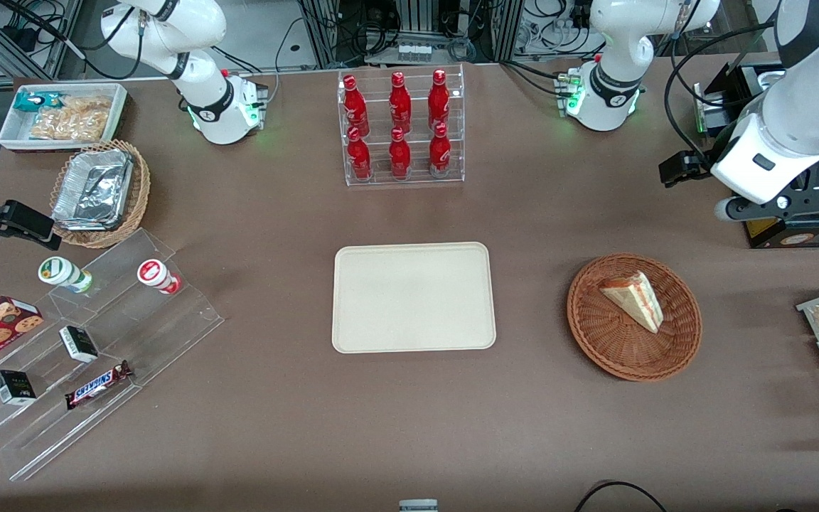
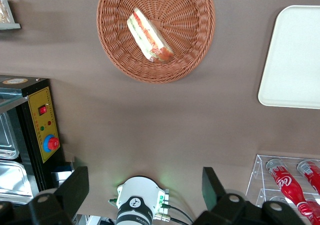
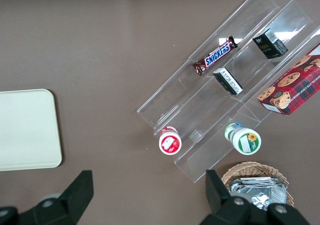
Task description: Place sandwich from basket to tray
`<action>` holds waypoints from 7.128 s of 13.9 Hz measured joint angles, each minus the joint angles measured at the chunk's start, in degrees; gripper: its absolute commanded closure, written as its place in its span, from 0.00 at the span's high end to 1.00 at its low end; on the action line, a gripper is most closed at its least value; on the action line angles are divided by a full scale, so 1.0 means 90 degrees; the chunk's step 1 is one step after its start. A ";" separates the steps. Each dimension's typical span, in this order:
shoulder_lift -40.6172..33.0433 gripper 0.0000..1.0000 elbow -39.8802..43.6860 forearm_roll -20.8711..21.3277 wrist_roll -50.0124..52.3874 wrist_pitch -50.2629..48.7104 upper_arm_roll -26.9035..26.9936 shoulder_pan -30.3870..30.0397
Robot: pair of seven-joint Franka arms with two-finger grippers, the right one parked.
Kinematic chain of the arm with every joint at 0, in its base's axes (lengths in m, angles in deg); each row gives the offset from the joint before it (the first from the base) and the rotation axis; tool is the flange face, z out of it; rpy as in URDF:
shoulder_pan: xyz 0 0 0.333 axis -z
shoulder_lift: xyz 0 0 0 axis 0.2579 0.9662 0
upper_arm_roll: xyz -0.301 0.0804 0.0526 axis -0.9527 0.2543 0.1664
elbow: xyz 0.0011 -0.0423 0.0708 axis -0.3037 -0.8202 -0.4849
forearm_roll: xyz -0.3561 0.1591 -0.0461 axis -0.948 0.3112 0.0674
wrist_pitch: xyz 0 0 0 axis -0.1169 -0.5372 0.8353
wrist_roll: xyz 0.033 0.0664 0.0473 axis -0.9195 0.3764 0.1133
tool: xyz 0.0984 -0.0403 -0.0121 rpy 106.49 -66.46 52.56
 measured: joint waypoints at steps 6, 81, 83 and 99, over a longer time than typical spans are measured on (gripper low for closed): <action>0.0196 1.00 -0.0008 0.0008 0.0005 0.0049 0.0018 -0.0014; 0.5261 1.00 0.0935 0.2622 0.4955 0.4782 -0.1598 0.3138; 0.5115 1.00 0.1118 0.2624 0.4937 0.4498 -0.1595 0.3129; 0.1351 1.00 -0.0263 0.1492 0.1886 0.1474 -0.1589 -0.0424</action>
